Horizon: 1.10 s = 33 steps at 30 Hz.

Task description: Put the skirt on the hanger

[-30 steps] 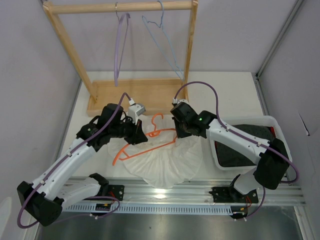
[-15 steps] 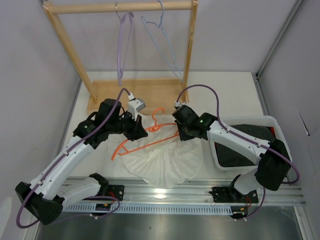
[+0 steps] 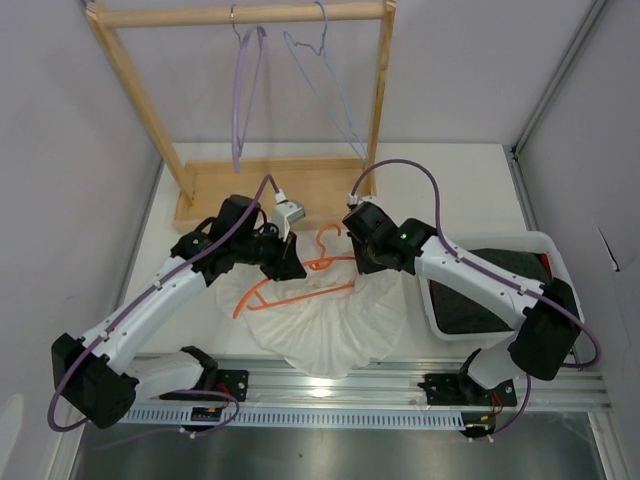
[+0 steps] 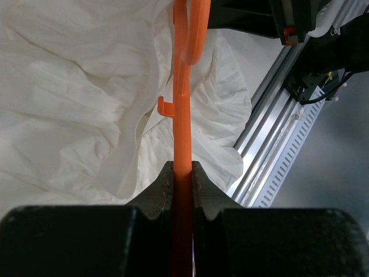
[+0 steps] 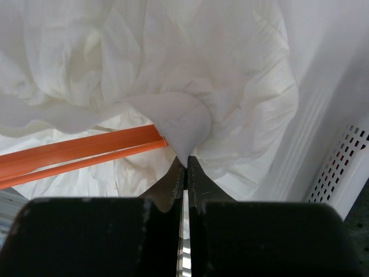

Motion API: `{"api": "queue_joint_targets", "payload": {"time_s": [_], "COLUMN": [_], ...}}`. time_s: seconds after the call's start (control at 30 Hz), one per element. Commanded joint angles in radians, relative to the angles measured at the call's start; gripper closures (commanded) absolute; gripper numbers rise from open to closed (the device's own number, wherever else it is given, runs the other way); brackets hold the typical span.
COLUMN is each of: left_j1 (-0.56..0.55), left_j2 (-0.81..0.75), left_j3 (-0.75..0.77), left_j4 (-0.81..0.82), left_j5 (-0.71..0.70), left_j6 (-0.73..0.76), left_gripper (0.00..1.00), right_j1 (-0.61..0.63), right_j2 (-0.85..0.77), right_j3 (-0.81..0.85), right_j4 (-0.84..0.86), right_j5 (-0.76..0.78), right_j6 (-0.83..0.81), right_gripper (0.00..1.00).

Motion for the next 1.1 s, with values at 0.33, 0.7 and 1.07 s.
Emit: {"api": "queue_joint_targets", "payload": {"time_s": [0.33,0.7,1.07], "left_j1": [-0.009,-0.007,-0.007], "left_j2": [0.105,0.171,0.247], "left_j3": [0.019,0.011,-0.004], "left_j4": [0.128,0.159,0.194], "left_j5": [0.09,0.087,0.076], "left_j6": [-0.007,-0.027,-0.053], "left_gripper": [1.0,1.0,1.0], "right_j1": [0.039,0.057,0.076], "right_j2": [0.049,0.026,-0.018], "right_j3": [0.114,0.028,0.028], "right_j4": [0.051,0.086,0.1], "right_j5": [0.026,0.08,0.097], "right_j6": [-0.058,-0.048,-0.026], "right_gripper": [1.0,0.83,0.59]}}
